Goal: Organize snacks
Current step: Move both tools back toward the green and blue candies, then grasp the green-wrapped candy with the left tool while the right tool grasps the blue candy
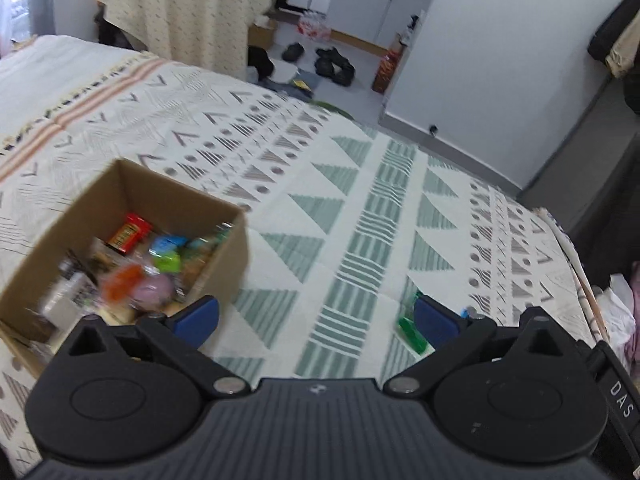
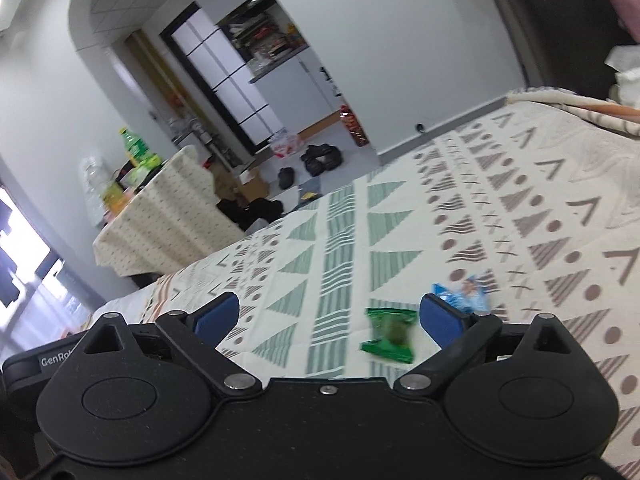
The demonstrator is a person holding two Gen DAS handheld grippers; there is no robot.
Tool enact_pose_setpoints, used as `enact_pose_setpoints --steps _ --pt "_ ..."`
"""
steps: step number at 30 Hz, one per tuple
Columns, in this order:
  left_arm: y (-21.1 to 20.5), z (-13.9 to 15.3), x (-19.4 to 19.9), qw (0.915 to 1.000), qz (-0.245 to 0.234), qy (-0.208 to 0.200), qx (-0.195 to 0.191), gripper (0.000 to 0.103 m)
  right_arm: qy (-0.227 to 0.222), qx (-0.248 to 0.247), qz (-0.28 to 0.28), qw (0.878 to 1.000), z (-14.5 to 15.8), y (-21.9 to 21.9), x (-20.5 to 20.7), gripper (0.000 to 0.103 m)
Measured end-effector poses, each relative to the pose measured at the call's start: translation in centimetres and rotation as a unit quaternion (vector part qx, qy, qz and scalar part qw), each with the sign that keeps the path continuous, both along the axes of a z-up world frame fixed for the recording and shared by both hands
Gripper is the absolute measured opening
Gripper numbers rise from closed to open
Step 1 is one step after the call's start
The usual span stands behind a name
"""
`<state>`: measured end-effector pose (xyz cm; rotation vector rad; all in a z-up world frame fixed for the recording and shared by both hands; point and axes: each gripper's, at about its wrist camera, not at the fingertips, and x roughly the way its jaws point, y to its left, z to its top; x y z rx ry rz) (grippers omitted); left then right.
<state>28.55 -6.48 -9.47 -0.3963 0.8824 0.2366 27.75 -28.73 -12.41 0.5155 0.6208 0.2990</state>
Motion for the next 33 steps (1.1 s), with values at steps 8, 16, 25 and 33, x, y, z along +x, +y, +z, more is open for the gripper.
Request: enact_pose_setpoints --steps 8,16,25,33 --pt "-2.6 -1.8 2.1 0.9997 -0.012 0.021 -0.004 0.103 0.023 0.002 -0.037 0.999 -1.3 -3.6 0.6 0.097" --pt "-5.1 -4.0 4.4 0.9981 -0.057 0.015 -0.017 0.1 0.063 0.014 -0.063 0.996 -3.7 -6.0 1.3 0.091" --pt "-6.7 -7.4 7.9 0.9943 -0.091 0.028 -0.049 0.09 0.093 0.018 -0.072 0.993 -5.8 -6.4 2.8 0.081" --pt "-7.8 -11.1 10.7 0.991 -0.108 0.052 -0.06 0.082 0.119 0.018 -0.082 0.989 -7.5 -6.3 4.1 0.079"
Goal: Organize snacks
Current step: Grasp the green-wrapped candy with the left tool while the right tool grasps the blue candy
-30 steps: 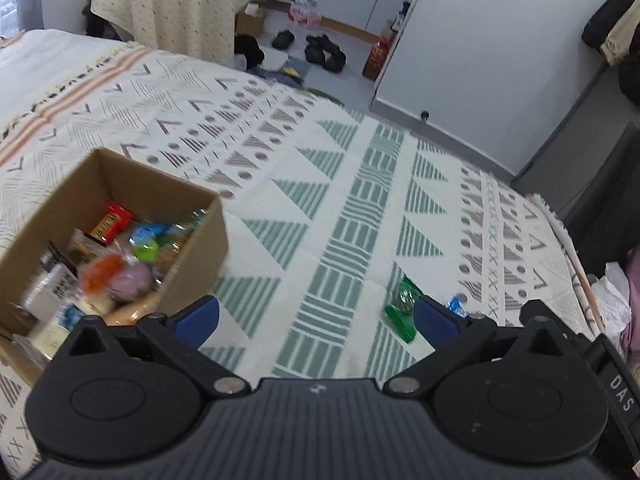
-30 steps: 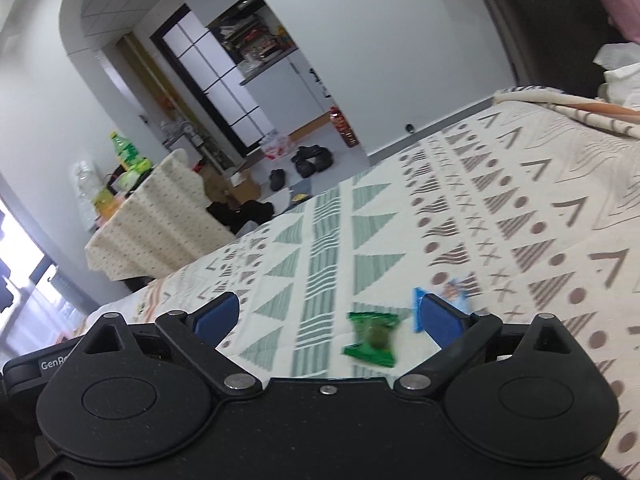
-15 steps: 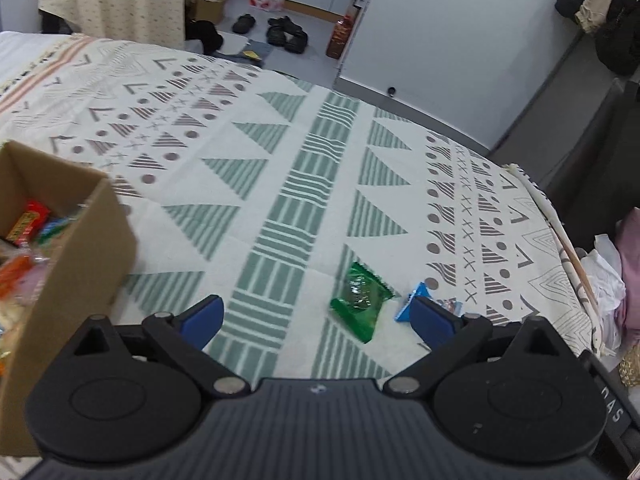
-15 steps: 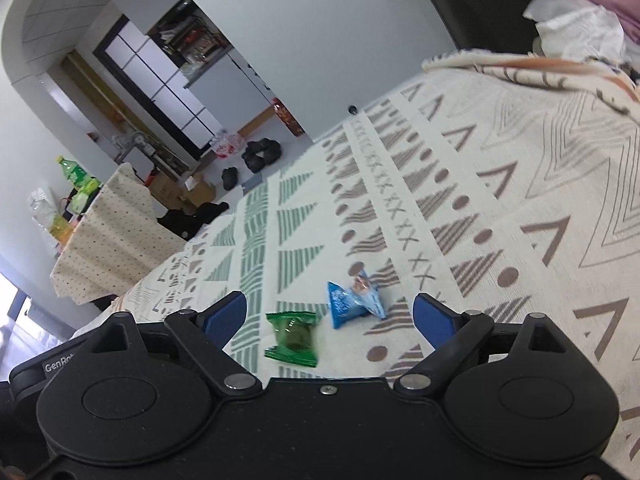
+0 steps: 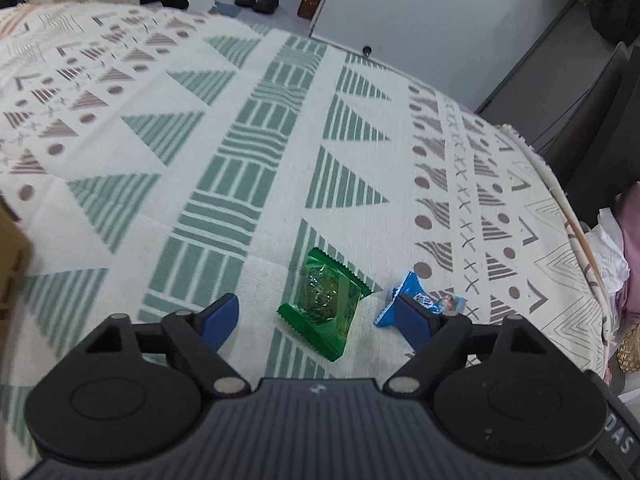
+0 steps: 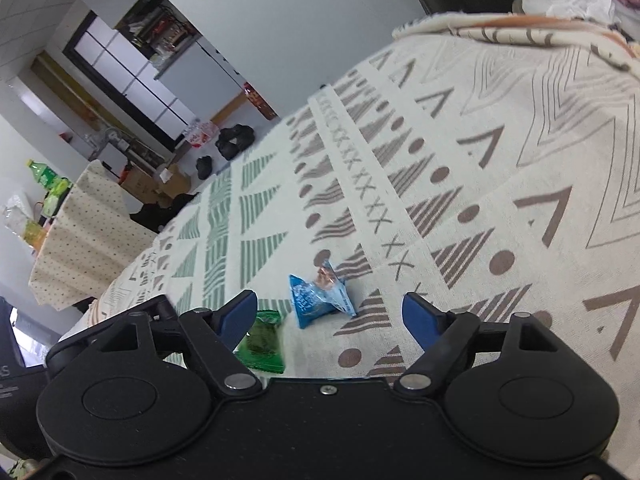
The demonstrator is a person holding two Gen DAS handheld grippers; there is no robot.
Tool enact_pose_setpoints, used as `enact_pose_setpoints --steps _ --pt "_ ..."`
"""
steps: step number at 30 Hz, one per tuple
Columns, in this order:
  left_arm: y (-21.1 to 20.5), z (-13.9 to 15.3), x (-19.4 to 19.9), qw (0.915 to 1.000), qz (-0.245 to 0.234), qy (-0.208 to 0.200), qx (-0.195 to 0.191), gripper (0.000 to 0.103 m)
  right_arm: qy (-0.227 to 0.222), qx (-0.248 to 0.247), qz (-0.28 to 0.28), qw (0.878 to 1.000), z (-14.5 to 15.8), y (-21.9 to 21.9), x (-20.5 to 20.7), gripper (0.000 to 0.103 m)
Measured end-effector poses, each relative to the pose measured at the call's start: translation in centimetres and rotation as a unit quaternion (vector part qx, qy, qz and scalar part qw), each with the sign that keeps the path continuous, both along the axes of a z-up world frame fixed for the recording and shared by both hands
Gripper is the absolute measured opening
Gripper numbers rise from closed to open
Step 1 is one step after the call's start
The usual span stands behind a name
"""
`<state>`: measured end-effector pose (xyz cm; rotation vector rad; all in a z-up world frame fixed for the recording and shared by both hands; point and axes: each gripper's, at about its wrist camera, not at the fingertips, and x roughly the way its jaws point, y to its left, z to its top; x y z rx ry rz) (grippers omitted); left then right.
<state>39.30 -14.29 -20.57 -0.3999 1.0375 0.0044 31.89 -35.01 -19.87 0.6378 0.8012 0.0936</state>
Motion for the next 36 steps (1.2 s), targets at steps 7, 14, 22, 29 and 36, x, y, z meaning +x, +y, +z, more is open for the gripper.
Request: enact_pose_setpoints --steps 7,14,22,29,36 --pt "-0.3 -1.7 1.3 0.9997 -0.015 -0.002 0.02 0.055 0.016 -0.003 -0.001 1.0 -1.2 1.0 1.4 0.076" --pt "1.3 -1.0 1.6 0.9999 0.013 0.007 0.004 0.032 0.017 -0.015 0.011 1.0 -2.2 2.6 2.9 0.075" --pt "2.8 -0.3 2.6 0.9978 0.055 0.033 0.015 0.032 0.003 -0.048 0.023 0.999 -2.4 5.1 4.4 0.075" --pt "4.4 1.9 1.2 0.9987 0.04 0.028 0.013 0.032 0.014 -0.113 0.048 0.992 -2.5 7.2 4.8 0.034" --pt "5.9 5.8 -1.5 0.9998 0.02 -0.002 -0.007 0.032 -0.002 -0.106 0.03 0.994 -0.4 7.2 2.8 0.028"
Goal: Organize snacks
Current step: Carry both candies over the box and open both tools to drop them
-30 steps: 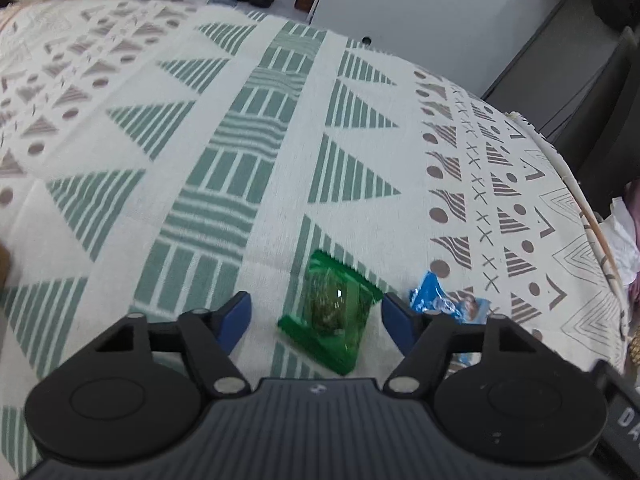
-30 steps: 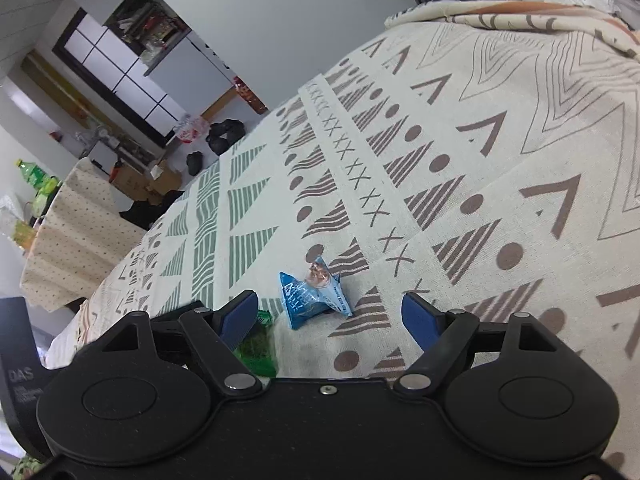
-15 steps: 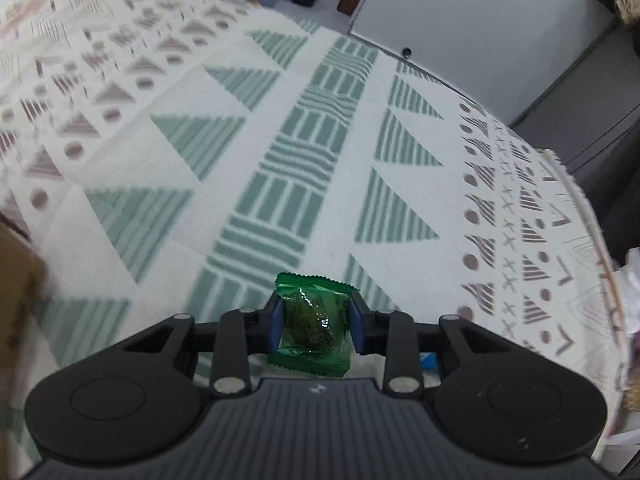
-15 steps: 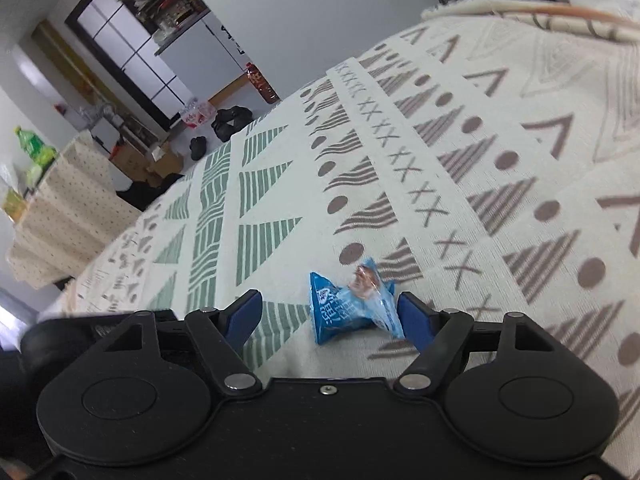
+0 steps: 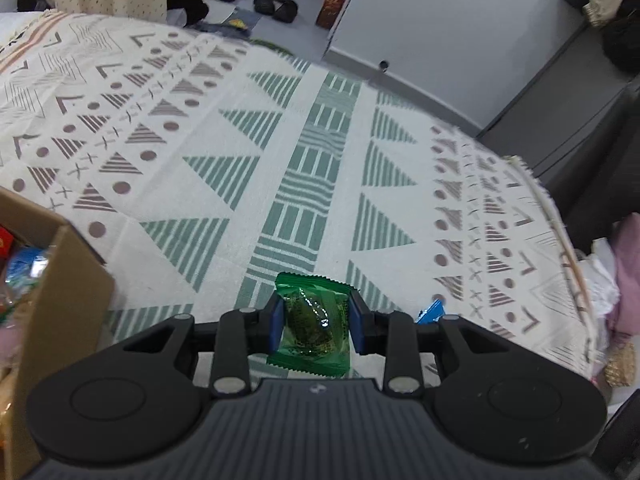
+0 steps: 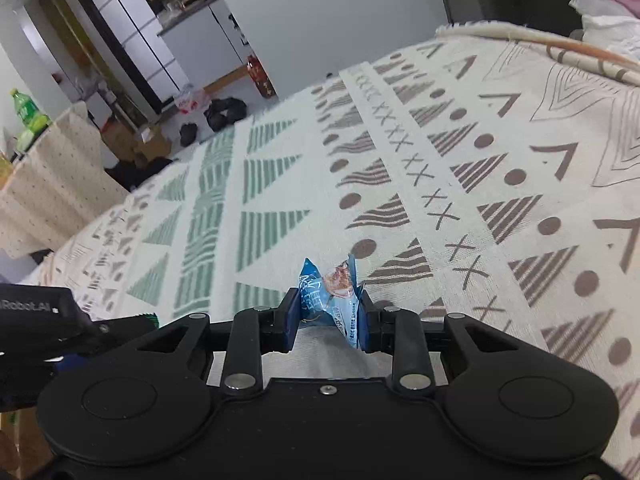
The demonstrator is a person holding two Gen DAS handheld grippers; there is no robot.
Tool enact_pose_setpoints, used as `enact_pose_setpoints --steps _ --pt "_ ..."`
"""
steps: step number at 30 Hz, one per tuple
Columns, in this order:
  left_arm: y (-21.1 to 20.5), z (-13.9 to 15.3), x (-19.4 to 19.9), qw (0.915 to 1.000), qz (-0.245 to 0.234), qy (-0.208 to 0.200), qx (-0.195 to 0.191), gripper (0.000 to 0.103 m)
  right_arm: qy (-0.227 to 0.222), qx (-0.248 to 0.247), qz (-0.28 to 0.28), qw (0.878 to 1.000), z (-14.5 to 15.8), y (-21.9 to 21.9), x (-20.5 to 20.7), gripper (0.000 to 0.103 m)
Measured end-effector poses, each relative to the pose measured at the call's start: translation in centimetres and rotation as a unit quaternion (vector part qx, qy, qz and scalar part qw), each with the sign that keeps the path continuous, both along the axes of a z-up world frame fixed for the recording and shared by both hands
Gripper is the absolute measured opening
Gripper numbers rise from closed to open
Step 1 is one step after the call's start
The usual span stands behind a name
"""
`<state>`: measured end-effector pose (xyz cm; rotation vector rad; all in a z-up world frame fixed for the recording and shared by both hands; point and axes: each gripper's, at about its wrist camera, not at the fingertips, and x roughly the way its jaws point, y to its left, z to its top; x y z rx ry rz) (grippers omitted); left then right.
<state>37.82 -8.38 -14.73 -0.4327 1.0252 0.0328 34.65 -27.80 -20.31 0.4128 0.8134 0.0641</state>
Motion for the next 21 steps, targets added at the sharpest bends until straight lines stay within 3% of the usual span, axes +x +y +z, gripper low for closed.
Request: enact_pose_setpoints --steps 12,21 --pt "4.2 6.3 -6.6 0.9988 -0.003 -0.042 -0.026 0.032 -0.061 -0.015 0.015 0.998 7.4 2.9 -6.0 0.028" --pt "7.3 9.8 -11.3 0.9973 -0.005 -0.066 -0.033 0.032 -0.09 0.005 0.002 0.996 11.3 4.5 -11.5 0.028"
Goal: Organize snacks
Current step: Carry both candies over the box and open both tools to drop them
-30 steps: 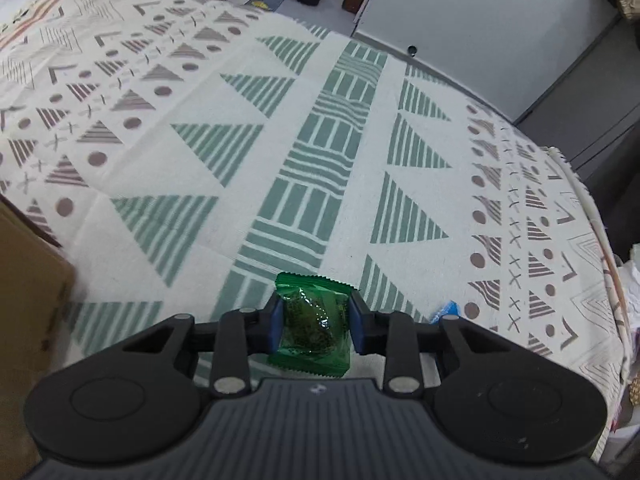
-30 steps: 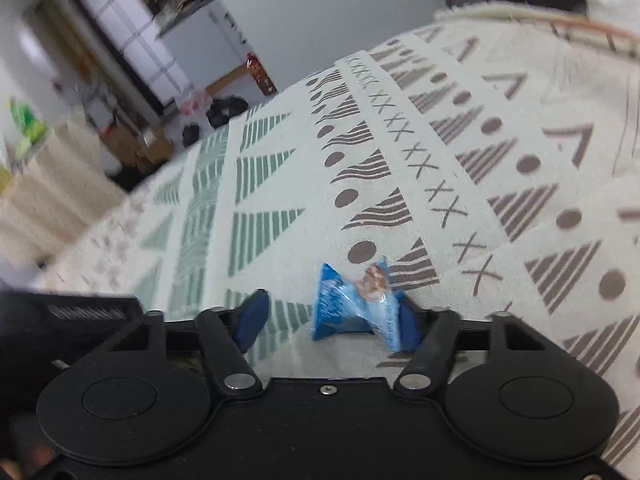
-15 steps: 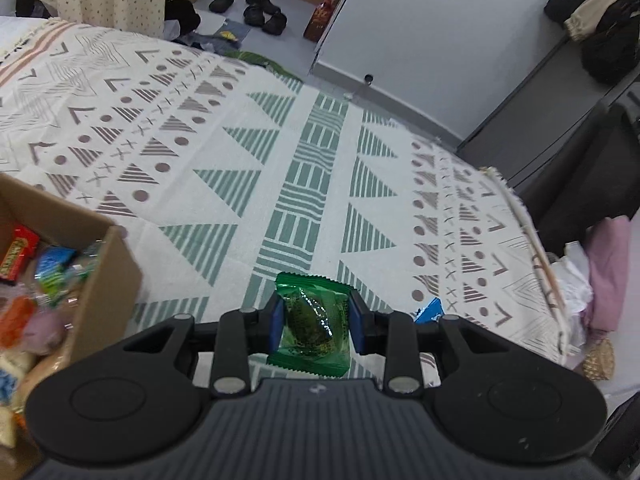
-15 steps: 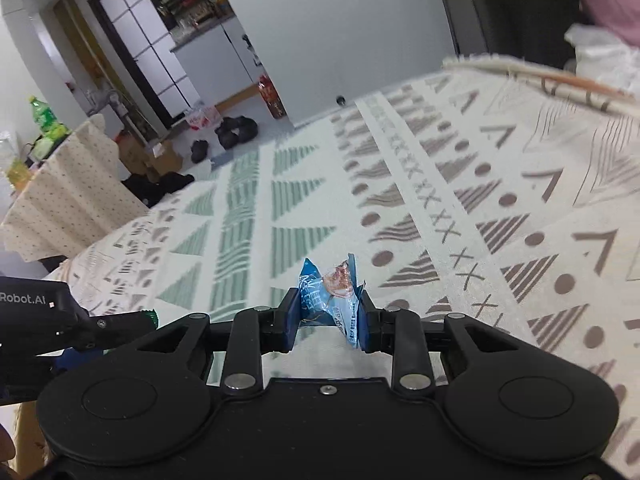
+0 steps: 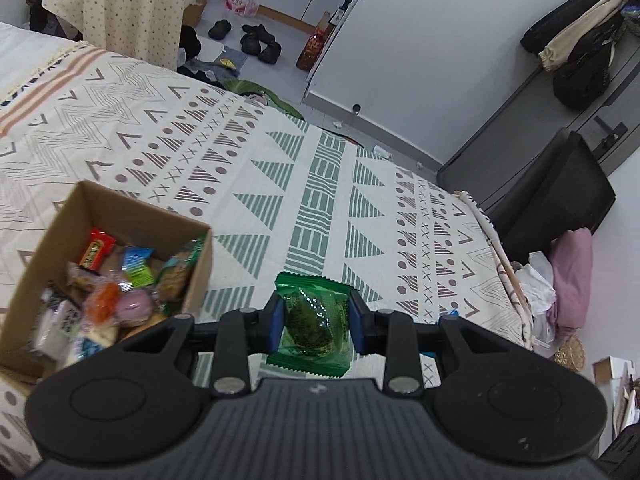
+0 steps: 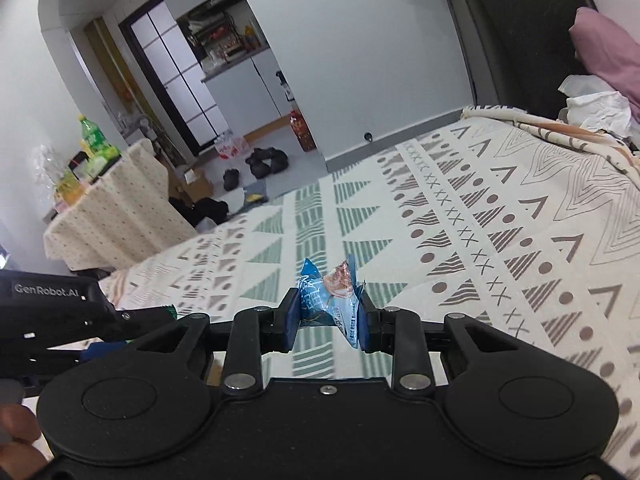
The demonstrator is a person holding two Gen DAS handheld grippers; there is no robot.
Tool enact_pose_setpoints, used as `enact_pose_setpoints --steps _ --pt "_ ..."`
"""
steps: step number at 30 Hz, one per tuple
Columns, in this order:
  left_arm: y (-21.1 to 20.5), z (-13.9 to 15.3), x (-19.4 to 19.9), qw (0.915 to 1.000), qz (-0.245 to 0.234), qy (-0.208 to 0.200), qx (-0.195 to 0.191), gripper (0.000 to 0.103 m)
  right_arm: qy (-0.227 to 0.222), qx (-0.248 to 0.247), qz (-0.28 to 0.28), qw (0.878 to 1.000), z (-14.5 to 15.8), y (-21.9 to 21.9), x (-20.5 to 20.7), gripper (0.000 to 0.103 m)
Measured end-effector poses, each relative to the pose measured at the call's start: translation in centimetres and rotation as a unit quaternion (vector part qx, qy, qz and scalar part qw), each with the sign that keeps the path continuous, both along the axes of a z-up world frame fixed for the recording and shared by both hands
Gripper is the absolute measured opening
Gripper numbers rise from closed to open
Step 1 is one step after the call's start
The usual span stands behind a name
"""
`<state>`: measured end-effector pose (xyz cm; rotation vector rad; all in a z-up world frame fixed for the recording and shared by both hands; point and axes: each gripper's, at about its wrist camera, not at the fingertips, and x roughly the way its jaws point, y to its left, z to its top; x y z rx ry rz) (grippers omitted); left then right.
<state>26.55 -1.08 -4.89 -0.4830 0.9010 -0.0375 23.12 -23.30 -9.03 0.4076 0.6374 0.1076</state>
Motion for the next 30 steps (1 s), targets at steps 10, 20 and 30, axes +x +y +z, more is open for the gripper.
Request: enact_pose_setpoints --steps 10,20,30 --pt "3.5 3.0 -4.6 0.9997 0.004 -0.023 -0.012 0.032 -0.023 0.004 0.007 1.0 3.2 2.3 -3.9 0.028" --pt "8.2 4.3 -7.4 0.9992 0.011 -0.036 -0.01 0.032 -0.043 0.0 0.03 0.999 5.1 5.8 -6.4 0.028" --pt "12.4 3.1 -7.7 0.999 0.027 -0.031 -0.018 0.032 -0.037 -0.002 0.063 0.997 4.7 10.0 -6.8 0.028"
